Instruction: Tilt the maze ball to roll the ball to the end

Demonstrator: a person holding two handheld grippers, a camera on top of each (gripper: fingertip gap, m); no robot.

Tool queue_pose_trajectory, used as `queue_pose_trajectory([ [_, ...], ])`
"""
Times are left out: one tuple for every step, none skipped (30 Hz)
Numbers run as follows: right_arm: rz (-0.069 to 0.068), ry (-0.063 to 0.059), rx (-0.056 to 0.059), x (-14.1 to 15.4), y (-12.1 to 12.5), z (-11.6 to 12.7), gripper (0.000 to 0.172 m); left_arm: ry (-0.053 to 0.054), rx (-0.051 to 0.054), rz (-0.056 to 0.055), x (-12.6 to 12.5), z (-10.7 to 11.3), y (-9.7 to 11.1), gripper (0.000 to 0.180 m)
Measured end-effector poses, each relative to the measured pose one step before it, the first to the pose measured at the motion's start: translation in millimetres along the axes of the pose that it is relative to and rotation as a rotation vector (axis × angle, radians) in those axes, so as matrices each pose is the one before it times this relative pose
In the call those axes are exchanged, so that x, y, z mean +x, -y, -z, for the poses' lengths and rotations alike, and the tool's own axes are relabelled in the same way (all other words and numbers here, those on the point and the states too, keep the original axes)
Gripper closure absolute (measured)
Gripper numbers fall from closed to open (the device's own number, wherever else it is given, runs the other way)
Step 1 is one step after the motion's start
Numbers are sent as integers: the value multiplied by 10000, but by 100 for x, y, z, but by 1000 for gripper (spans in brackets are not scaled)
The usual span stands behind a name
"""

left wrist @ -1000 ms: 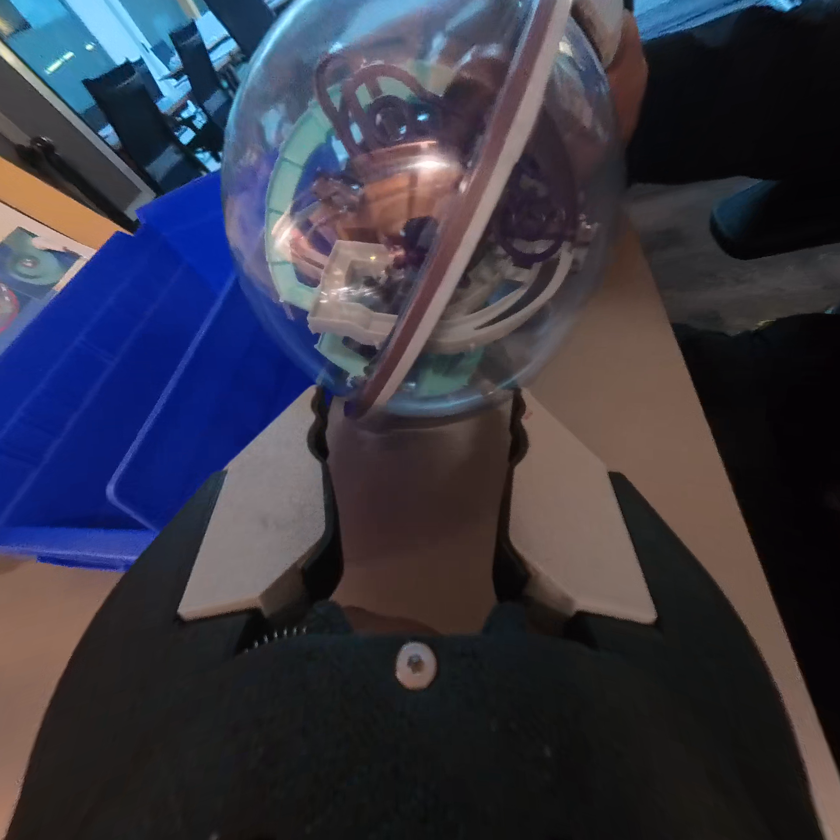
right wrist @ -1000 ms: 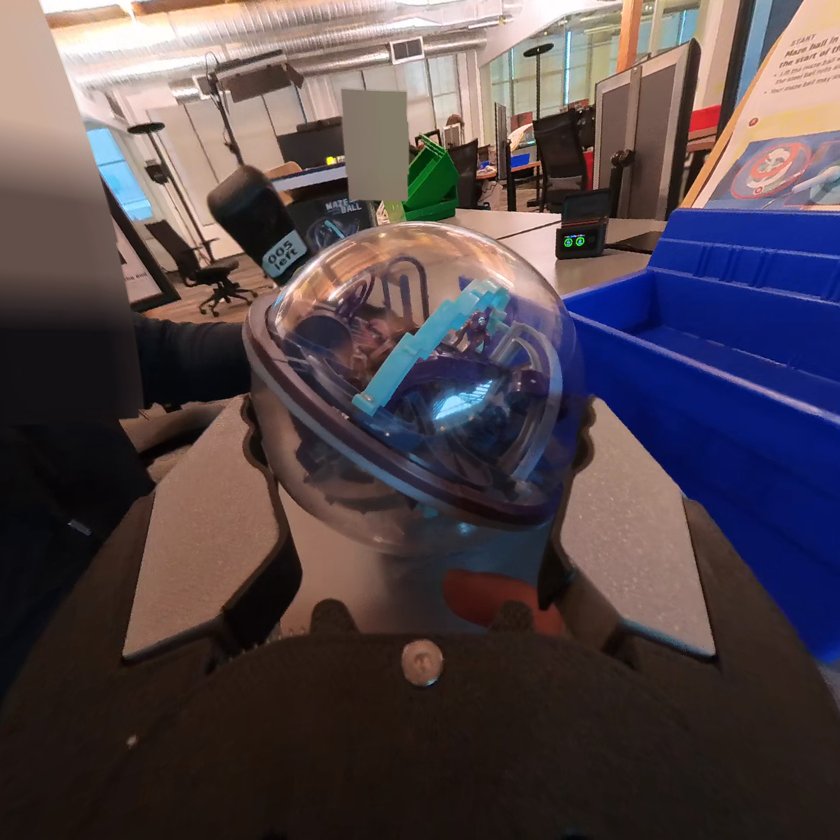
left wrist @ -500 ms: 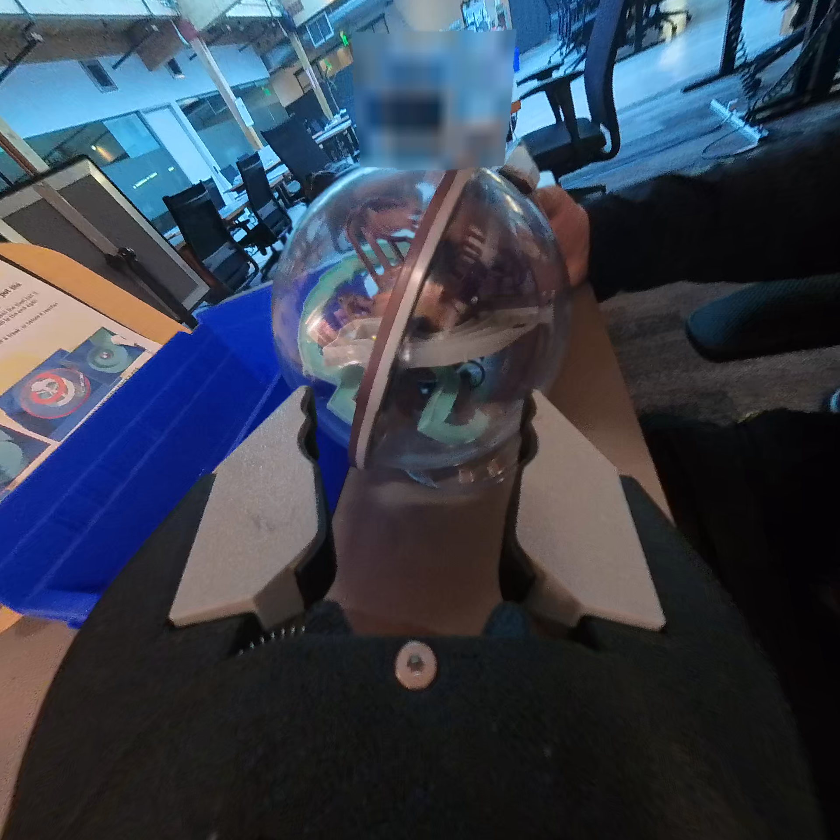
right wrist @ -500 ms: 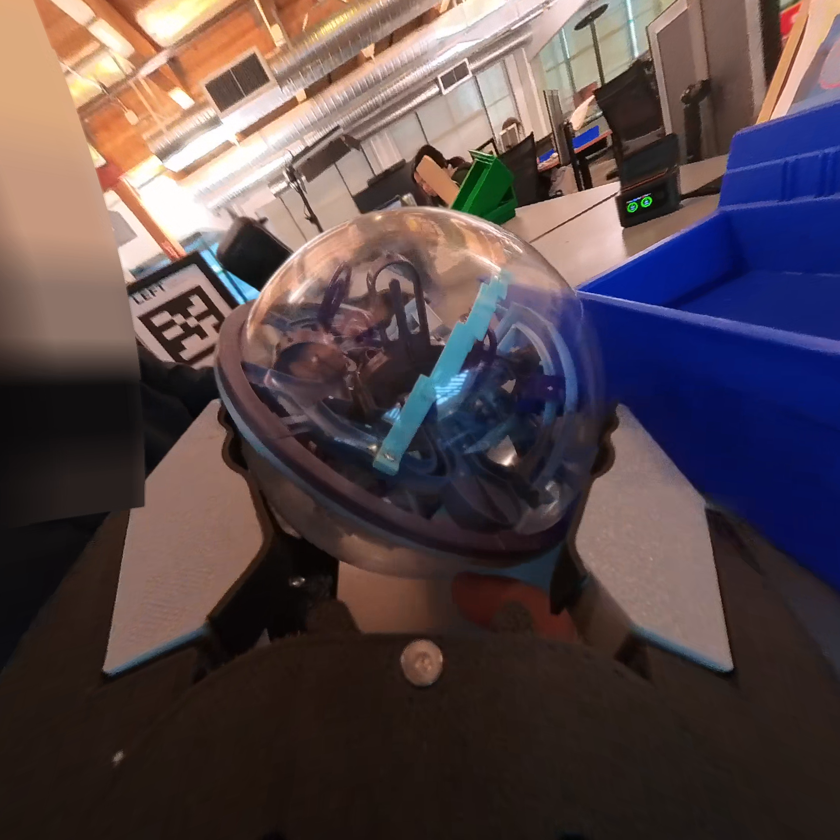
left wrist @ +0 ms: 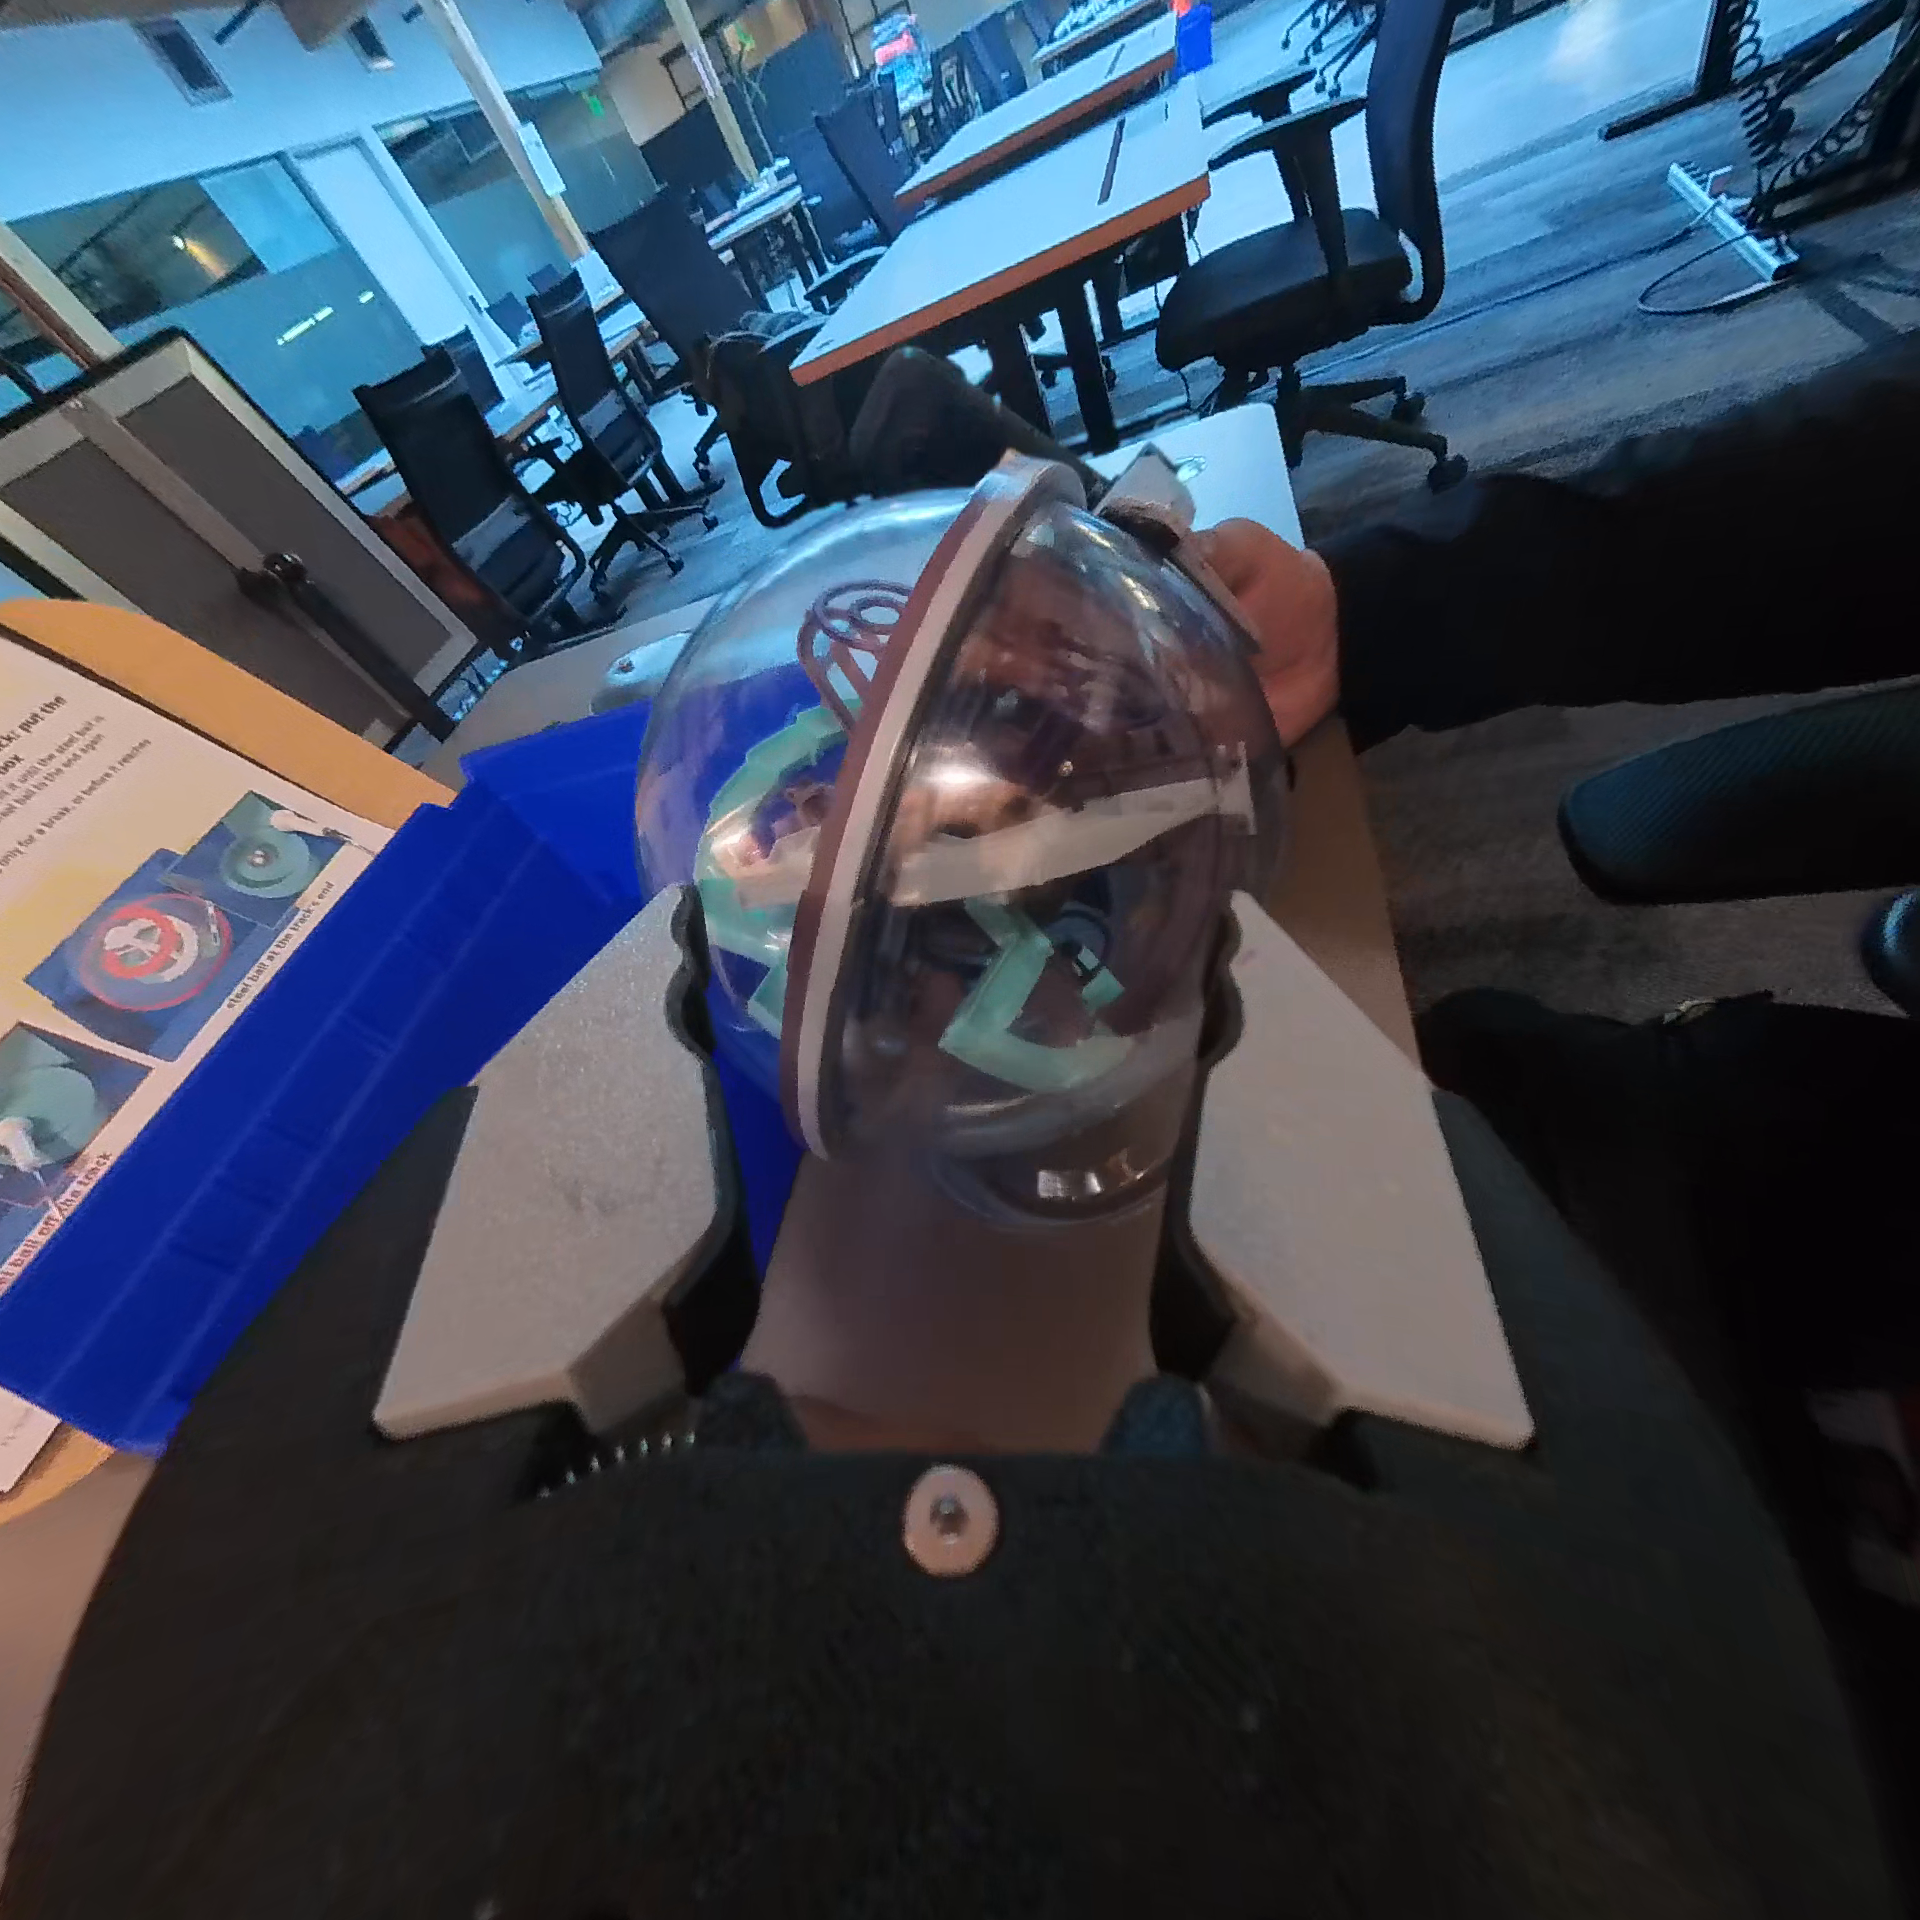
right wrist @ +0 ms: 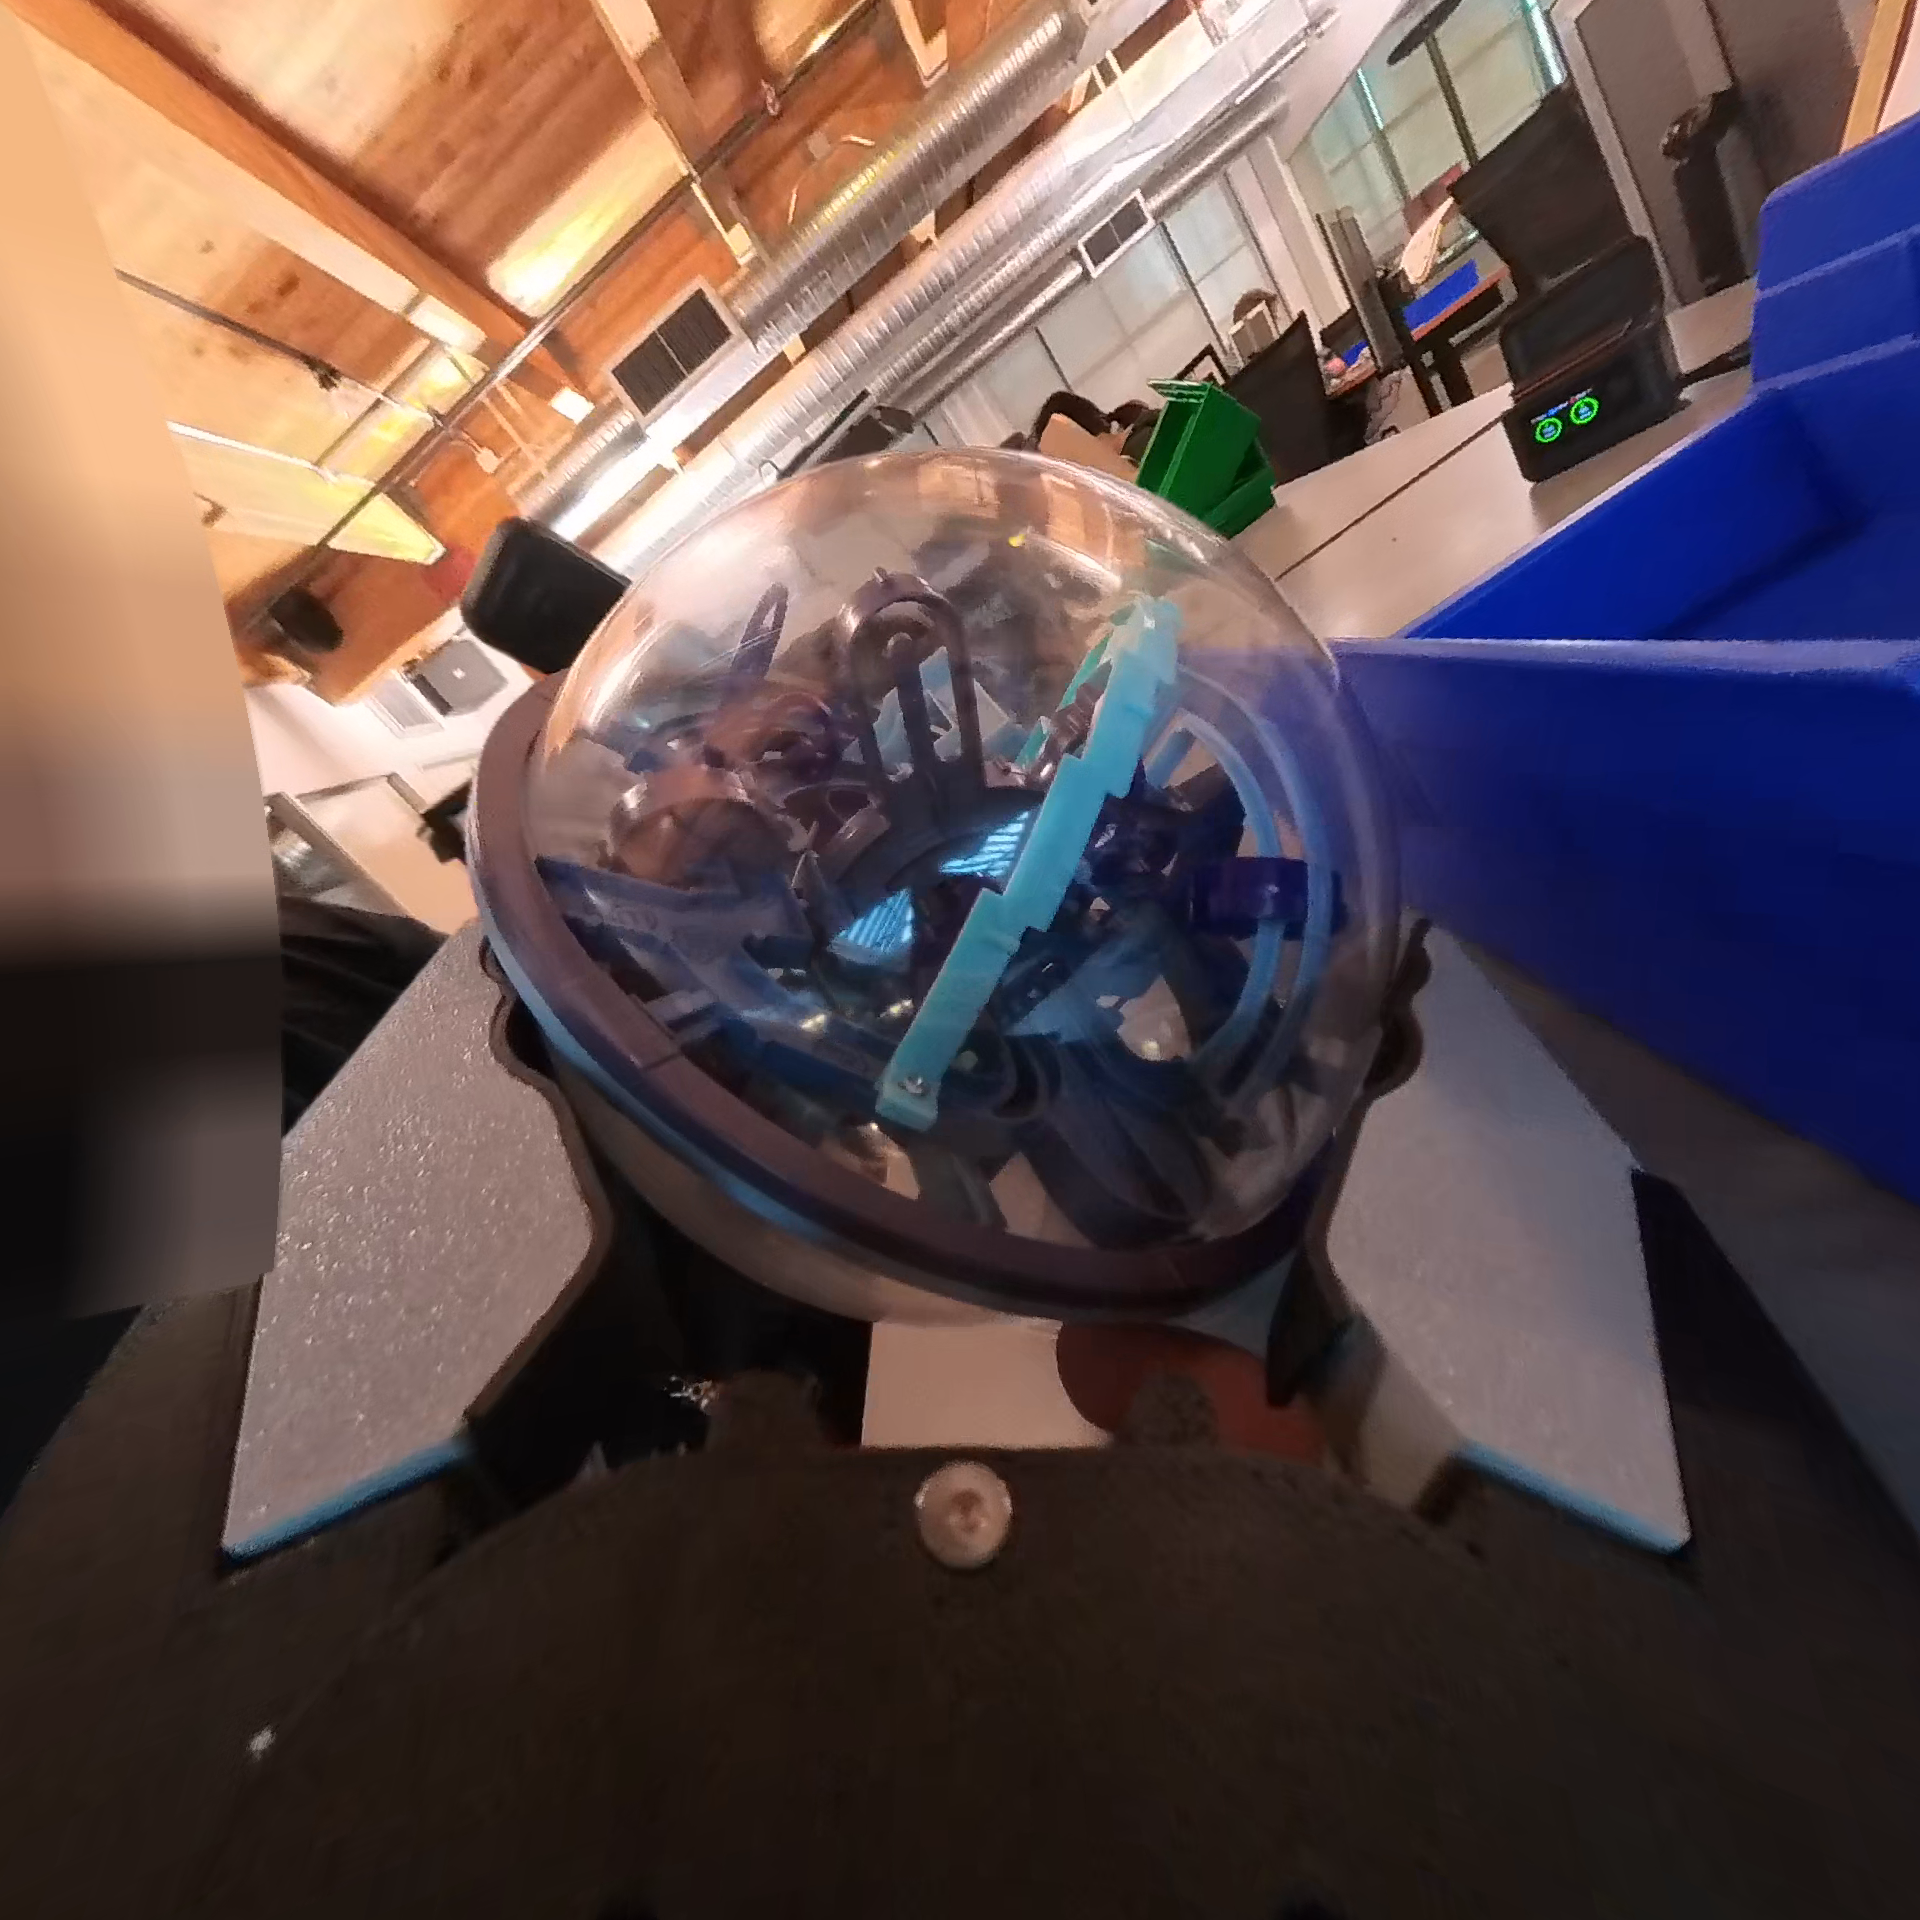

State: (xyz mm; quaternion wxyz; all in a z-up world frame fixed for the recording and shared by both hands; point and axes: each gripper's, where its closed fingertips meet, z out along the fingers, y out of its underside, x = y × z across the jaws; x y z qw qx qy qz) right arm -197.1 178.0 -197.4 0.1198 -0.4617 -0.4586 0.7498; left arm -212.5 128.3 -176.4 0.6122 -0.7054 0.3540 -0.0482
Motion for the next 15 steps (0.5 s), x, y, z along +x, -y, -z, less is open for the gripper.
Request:
queue_pose_trajectory([
  [-69,48,17,-15,31,33,16,23,-37,42,7,-65,99,86],
  [-92,44,8,19,11,18,16,16,-56,44,1,-63,92,86],
  [-106,36,5,49,17,18,16,7,-66,57,-14,-78,47,86],
  [-98,28,14,59,38,11,16,9,-53,40,-41,-66,22,86],
  [-86,21,16,55,40,19,16,6,-23,17,-44,-58,37,86],
  [-68,9,23,61,47,22,16,3,-25,25,-41,-65,13,86],
  [-38,4,27,44,47,36,16,9,-28,11,-29,-58,8,86],
  [10,1,20,-5,25,16,16,10,-14,-36,7,-42,47,86],
  [75,-14,10,-31,9,-5,16,13,-12,-96,37,-10,25,86],
  [97,-29,-2,-24,-9,-17,16,15,-22,-120,49,22,-14,86],
  [40,-19,-21,-3,-47,-31,15,7,-15,-73,22,16,-22,86],
  [-25,5,-26,26,-31,-20,15,-1,13,0,11,-4,-14,85],
  [-41,13,-16,33,-18,-21,15,8,35,22,-7,5,-10,86],
  [-47,6,-16,44,-11,-15,15,9,21,16,-10,-11,-20,86],
  [-69,-6,-20,75,-17,-5,15,4,1,23,-13,-22,-48,86],
])
